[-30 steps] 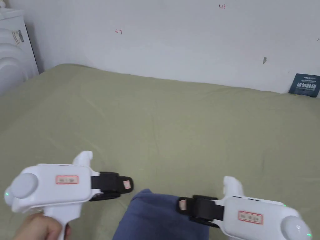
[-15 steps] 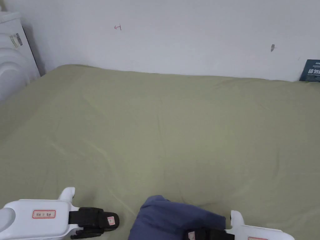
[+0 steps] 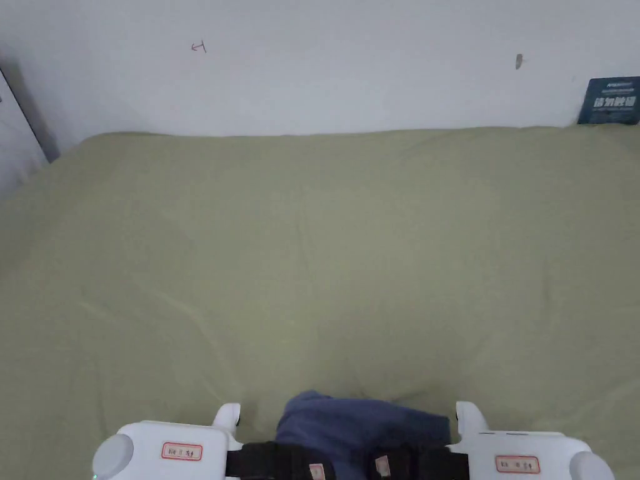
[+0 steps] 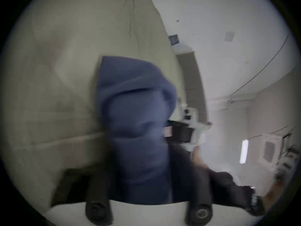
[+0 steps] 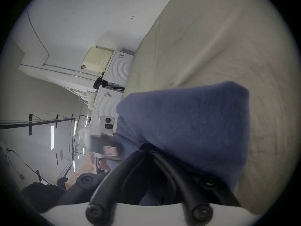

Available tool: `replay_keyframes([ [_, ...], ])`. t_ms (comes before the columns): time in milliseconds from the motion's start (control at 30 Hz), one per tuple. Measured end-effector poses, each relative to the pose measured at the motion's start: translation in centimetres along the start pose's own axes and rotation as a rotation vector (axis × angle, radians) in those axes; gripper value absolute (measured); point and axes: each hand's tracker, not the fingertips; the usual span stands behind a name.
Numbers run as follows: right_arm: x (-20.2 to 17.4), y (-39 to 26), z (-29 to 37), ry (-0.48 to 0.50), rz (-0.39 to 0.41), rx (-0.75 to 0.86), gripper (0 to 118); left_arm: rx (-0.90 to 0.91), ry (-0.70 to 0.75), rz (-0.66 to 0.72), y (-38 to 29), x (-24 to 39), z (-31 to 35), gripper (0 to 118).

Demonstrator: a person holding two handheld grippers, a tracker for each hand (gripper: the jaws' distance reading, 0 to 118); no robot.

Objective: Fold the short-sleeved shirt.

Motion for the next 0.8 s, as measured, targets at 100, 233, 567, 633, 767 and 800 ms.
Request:
replay_keyframes([
  [100,-0.6,0.1,0.2,-0.005,0.017,-0.001,1,0.059,-0.012,0.005,-0.3,0.0,0.8,22],
  [233,-2.1,0.3,0.5,-0.029,0.102,0.018,1,0.126,0.029,-0.027,-0.1,1.0,3.3,22],
  [567,-6.4,1.1,0.0,-0.002,0.165,0.093,1,0.376,0.151,-0.007,4.5,-5.4,22.6,22],
  [633,-7.2,1.2,-0.7,-0.001,0.185,0.085,1,0.351,0.192,0.008,4.9,-7.0,26.1,22],
  [767,-9.3,0.5,-1.8,-0.027,0.224,0.053,1,0.295,0.286,0.04,5.5,-11.1,31.8,22],
  [800,-9.7,0.3,-2.0,-0.041,0.252,0.036,1,0.315,0.342,0.057,5.4,-12.1,32.7,22],
])
